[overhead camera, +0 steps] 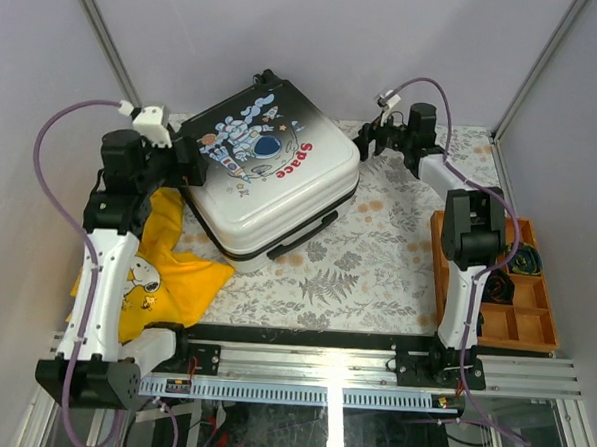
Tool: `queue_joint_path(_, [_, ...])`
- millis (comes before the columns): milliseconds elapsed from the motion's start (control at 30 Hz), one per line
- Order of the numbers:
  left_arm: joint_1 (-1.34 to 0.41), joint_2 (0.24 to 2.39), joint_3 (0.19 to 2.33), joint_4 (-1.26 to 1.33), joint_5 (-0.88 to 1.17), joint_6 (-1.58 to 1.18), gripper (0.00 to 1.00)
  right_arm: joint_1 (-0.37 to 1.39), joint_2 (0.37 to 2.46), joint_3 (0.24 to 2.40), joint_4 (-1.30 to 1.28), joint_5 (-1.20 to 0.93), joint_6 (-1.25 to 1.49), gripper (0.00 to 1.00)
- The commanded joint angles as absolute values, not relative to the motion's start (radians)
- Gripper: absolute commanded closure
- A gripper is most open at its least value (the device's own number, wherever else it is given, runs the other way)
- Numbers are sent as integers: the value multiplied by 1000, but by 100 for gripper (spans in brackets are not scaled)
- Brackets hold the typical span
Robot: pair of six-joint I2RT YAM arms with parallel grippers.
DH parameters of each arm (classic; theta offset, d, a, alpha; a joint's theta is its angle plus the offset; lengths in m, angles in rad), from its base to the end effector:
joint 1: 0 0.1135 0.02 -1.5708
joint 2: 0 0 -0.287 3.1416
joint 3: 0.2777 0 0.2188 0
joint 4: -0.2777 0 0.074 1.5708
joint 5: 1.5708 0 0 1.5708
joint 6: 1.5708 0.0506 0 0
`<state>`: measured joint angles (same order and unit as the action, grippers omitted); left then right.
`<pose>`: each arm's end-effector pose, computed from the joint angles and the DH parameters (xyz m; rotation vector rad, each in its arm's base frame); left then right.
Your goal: Pack the luggage
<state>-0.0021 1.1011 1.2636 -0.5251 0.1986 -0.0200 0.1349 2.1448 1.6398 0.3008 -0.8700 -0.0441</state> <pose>0.2036 -0.0104 0.4188 0.1153 1.9280 -0.2067 0.4837 0.1047 0.2836 -0.7737 1.5969 0.8317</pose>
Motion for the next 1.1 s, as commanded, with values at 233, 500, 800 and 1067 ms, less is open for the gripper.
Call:
queue_joint_path(233, [260, 1156, 1094, -541, 549, -274, 0, 228, 2142, 1642, 312, -939, -121, 12])
queue_joint_path(500, [259, 1310, 1083, -365, 665, -281, 2, 276, 1966, 1371, 363, -1034, -124, 11])
queue_joint_path(800, [2, 1508, 1066, -234, 720, -214, 14, 301, 1773, 1114, 359, -1043, -154, 10])
queue_joint_path(1067, [-153, 1668, 1221, -217, 727, -218, 19, 235, 1583, 961, 220, -983, -213, 8])
